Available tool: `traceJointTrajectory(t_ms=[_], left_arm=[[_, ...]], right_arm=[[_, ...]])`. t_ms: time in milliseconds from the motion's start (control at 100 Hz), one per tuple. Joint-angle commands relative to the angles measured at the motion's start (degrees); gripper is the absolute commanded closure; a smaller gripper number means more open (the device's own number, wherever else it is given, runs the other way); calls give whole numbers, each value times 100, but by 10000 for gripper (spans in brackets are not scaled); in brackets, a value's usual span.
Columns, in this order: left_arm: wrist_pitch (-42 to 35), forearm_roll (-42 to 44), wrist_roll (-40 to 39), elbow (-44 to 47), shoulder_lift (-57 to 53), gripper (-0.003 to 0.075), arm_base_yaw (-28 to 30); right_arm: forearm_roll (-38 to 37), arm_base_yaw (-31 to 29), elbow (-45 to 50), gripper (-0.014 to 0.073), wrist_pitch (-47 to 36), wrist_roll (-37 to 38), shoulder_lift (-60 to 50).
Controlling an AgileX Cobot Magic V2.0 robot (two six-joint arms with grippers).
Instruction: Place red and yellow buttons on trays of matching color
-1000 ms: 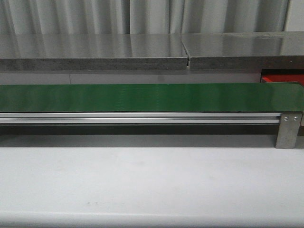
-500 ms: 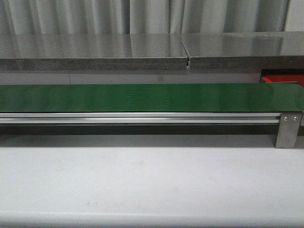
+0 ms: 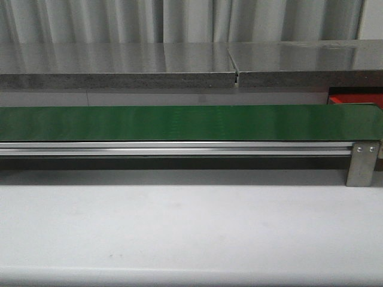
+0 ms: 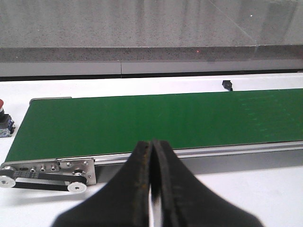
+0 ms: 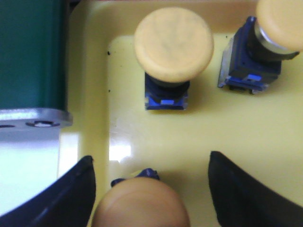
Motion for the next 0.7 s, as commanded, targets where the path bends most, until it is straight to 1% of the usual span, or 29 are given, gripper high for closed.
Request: traceJointTrajectory(t_ms=[0,230,400,540,690], left_arm=[[-367,-152,-14,-147,26,741,-39],[-367,-152,-14,-147,26,741,-39],[-367,-152,-14,-147,26,741,-39],[-367,-152,-14,-147,26,741,-39],[-367,-152,-14,-147,26,741,-39]], right_arm=[[1,-1,-120,69,-136,-83,-235],[1,-1,-120,69,-58,-83,-663],[6,-1,-120,69,196,-77,-1180],[288,-1,-153,69,267,-77,-1664],[363,21,-346,70,801,-77,-2178]])
